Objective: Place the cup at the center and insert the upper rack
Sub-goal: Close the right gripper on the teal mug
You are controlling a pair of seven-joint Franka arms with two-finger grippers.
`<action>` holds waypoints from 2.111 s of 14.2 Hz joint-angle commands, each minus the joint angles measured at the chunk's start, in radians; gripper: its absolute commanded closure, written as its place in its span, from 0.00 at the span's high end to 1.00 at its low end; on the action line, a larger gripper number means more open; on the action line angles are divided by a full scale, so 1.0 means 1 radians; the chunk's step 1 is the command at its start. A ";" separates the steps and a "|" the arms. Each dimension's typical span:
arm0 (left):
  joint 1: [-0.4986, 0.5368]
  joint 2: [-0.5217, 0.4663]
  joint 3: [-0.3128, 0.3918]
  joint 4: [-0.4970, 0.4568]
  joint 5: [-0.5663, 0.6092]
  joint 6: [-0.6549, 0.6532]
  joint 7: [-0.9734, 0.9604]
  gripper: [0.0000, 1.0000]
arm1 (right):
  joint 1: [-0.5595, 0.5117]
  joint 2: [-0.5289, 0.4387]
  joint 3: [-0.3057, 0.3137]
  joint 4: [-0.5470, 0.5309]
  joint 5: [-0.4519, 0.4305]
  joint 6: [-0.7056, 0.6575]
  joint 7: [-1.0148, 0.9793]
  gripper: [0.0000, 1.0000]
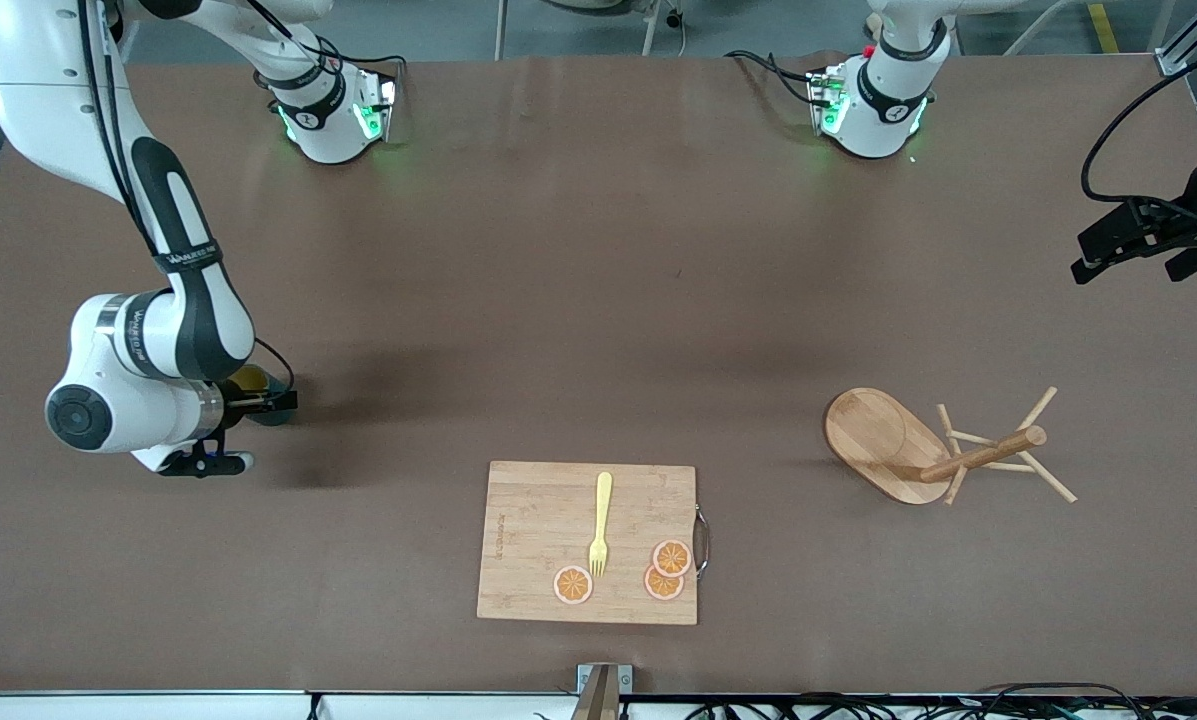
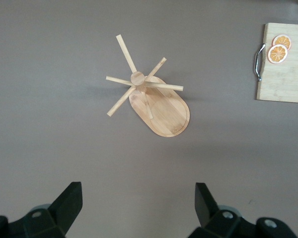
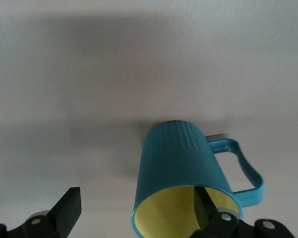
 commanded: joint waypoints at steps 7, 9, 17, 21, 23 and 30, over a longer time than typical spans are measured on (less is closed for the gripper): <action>0.003 -0.005 -0.001 0.002 0.001 0.000 0.010 1.00 | 0.013 -0.036 0.002 -0.056 0.021 0.006 0.003 0.05; 0.003 -0.005 -0.001 0.002 0.001 0.000 0.010 1.00 | 0.028 -0.043 0.001 -0.054 0.019 -0.005 0.006 0.00; 0.003 -0.005 -0.001 0.002 0.001 0.000 0.010 1.00 | 0.141 -0.077 0.024 -0.004 0.018 -0.016 -0.006 0.00; 0.003 -0.005 -0.001 0.002 0.001 -0.002 0.010 1.00 | 0.344 -0.060 0.037 0.106 0.029 -0.011 0.120 0.00; 0.003 -0.005 -0.001 0.002 0.001 -0.002 0.010 1.00 | 0.465 0.013 0.036 0.220 0.027 -0.011 0.351 0.00; -0.003 -0.005 -0.001 0.004 0.003 0.000 0.007 1.00 | 0.737 0.184 0.044 0.378 0.111 0.134 0.742 0.01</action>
